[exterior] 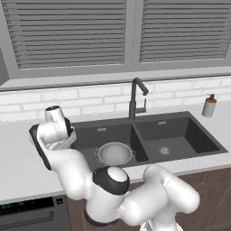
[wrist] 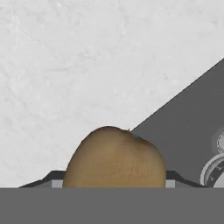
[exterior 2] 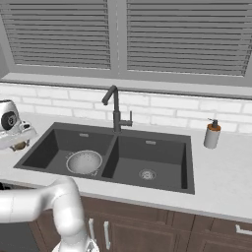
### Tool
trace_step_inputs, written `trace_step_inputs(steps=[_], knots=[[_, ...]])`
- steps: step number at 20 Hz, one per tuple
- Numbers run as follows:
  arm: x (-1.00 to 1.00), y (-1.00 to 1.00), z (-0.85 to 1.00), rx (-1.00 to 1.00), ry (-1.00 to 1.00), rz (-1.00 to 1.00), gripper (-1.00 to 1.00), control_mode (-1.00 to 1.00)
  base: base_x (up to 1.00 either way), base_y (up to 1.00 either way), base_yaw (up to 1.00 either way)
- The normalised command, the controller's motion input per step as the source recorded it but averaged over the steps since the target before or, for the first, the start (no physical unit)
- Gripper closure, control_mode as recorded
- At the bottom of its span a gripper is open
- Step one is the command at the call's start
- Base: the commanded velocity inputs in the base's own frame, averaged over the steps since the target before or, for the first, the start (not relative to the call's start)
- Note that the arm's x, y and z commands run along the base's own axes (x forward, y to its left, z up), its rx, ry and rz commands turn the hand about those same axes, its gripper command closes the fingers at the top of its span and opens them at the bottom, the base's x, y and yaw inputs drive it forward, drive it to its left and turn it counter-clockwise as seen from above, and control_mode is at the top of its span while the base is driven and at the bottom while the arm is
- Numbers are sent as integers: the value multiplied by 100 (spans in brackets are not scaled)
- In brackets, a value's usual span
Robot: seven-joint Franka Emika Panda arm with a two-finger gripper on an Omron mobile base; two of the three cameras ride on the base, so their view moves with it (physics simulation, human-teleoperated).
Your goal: Put the colander in the sink, put the kiwi in the colander, and turn on the sink faucet and pour water over the colander.
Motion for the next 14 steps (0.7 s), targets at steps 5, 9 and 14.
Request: trace_step_inputs(steps=[5, 9, 14], knots=[[25, -98, 10, -8, -2, -22, 100, -100, 0, 0, 0], [28, -96, 0, -14, -1, -26, 100, -100, 0, 0, 0], [42, -87, 0, -16, 0, -25, 100, -100, 0, 0, 0]])
